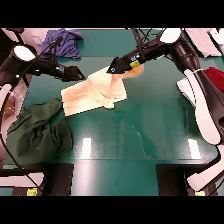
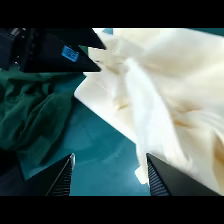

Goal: Fold the shirts.

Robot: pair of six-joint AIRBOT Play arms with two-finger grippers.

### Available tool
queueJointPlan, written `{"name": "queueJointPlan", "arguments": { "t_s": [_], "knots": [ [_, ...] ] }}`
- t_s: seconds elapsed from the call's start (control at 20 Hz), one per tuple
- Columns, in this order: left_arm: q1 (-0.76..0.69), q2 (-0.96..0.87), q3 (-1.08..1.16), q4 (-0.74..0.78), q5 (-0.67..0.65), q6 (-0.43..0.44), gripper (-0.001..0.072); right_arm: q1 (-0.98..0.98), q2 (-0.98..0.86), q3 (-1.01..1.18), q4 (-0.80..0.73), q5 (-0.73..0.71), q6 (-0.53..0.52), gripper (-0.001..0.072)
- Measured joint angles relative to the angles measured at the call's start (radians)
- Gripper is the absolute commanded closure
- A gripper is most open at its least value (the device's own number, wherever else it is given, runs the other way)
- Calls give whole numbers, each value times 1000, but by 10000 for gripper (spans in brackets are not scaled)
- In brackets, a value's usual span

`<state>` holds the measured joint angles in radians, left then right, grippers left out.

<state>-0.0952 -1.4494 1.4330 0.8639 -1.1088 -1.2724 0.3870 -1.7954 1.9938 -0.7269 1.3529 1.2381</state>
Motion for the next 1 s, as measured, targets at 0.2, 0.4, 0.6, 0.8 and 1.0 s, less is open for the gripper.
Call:
{"name": "queueJointPlan", "arguments": {
  "t_s": [0.2, 0.4, 0.6, 0.8, 1.0],
  "knots": [
    [-14, -7, 36, 32, 8, -26, 348, 124, -118, 0, 85, 9, -24, 192],
    [-18, 5, 100, 154, -19, -66, 153, 210, -181, 2, 130, 8, -55, 199],
    [-21, 11, 137, 126, -24, -30, 149, 122, -101, 3, 58, 26, -8, 200],
    [-66, 10, 148, 27, -35, 51, 92, -89, 39, 0, -115, 53, 120, 199],
    [-120, -12, 151, 25, -36, 11, 92, -254, 107, -98, -160, 98, 174, 189]
  ]
}}
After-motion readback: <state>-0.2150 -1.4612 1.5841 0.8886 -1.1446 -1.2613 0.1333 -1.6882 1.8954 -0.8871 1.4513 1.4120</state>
